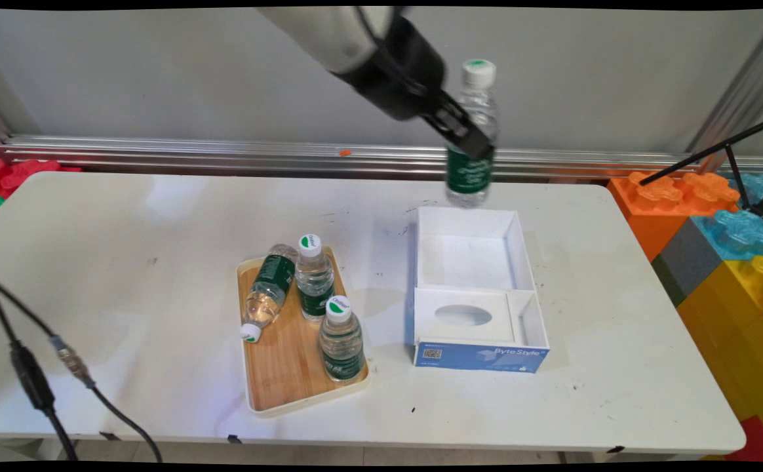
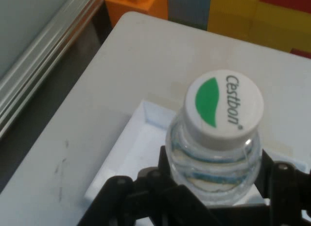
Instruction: Place the picked object on the tray
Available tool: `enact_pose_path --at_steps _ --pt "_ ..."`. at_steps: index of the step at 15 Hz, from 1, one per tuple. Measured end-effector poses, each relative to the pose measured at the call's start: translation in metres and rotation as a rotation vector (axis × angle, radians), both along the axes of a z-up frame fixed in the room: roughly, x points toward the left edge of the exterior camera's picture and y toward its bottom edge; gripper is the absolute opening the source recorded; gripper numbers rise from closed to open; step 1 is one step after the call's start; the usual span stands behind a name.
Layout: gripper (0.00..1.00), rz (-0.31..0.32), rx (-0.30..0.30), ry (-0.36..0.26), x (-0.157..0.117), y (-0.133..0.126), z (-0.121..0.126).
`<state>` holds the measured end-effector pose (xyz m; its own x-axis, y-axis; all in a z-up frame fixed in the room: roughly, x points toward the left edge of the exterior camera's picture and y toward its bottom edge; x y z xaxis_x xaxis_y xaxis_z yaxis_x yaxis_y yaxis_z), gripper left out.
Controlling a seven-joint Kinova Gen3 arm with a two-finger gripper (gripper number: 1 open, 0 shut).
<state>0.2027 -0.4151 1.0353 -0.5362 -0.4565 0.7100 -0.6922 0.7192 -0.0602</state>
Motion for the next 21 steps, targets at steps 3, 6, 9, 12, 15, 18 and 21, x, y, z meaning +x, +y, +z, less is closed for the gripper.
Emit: enact_pose_path --at_steps 3,6,9,12,15,18,21 --pt "0.0 -0.027 -0.004 -0.014 0.038 0.026 0.015" --pt "0.0 -0.071 0.008 -0.026 0.089 0.06 0.02" --pt "0.0 -0.119 0.026 -0.042 0.139 0.092 0.013" --pt "0.0 -0.169 0.045 -0.058 0.183 0.119 -0.001" --pt "0.0 -0.224 0.067 -0.078 0.219 0.14 -0.023" --pt "0.0 -0.296 0.068 -0.096 0.244 0.151 -0.048" --pt "0.0 -0.378 0.032 -0.102 0.256 0.151 -0.071"
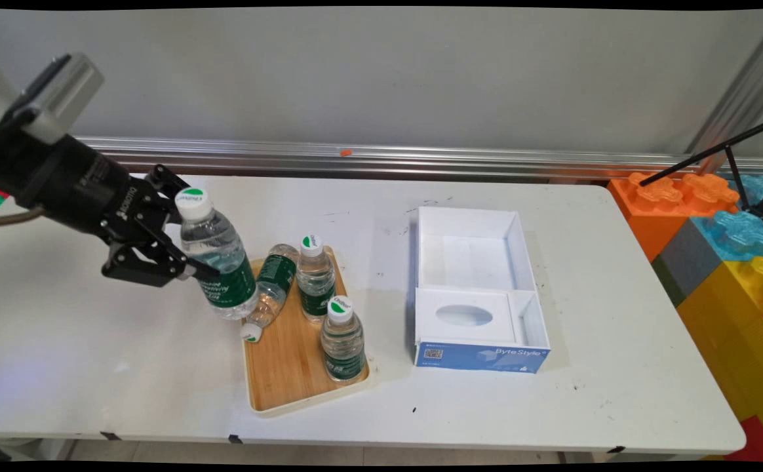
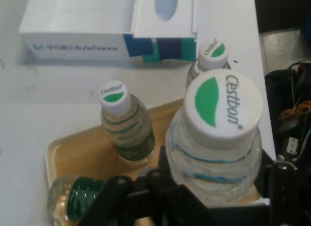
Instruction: Place the picked object on the tray
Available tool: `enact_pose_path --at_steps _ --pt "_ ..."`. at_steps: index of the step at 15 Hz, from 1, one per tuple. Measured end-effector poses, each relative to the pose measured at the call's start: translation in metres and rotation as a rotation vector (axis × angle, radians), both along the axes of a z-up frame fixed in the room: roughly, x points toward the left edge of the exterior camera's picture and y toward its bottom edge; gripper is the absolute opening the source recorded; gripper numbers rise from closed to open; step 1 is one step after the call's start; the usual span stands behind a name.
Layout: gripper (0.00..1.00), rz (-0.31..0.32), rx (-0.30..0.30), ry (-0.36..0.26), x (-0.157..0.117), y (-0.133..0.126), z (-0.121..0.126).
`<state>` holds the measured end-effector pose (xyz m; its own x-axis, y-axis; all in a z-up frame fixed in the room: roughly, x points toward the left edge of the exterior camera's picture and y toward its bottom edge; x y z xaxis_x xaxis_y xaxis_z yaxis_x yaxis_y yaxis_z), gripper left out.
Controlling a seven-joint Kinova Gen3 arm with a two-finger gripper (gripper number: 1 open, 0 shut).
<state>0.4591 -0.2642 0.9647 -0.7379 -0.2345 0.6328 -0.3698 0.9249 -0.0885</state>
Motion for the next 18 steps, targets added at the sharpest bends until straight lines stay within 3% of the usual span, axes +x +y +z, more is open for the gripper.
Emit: enact_pose_path --at_steps 6,12,18 --pt "0.0 -0.14 -0.079 0.0 0.0 -0.016 -0.036" --pt "0.0 -0.292 -0.055 -0.01 -0.011 -0.039 -0.101" --pt "0.0 -0.382 -0.042 -0.019 -0.024 -0.059 -0.149"
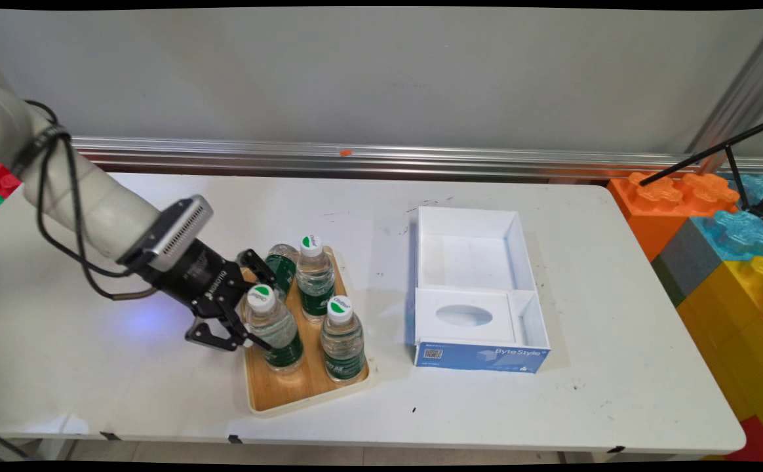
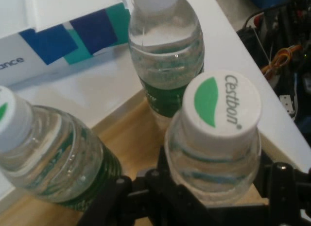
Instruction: Place the picked object on the tray
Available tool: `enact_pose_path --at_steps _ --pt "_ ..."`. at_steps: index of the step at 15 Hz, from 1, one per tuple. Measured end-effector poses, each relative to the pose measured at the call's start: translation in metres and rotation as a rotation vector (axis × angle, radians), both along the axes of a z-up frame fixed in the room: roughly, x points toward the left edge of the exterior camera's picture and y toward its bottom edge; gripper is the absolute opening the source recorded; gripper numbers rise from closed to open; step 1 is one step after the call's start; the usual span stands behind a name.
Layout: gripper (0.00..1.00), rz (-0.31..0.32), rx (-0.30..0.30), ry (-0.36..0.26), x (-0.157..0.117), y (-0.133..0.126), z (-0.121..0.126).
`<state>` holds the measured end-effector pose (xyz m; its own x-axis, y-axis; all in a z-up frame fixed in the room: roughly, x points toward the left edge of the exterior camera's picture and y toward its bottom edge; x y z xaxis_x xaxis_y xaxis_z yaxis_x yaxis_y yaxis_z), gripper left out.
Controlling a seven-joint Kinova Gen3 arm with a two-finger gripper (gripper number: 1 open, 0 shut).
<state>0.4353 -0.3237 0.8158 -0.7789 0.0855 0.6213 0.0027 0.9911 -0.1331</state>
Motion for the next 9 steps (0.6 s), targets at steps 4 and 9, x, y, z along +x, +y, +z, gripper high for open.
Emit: enact_pose_path --at_steps 4,9 --pt "0.0 -0.037 -0.004 0.002 -0.005 -0.011 -0.019" --pt "1.0 -0.069 -0.003 0.0 -0.003 -0.02 -0.028"
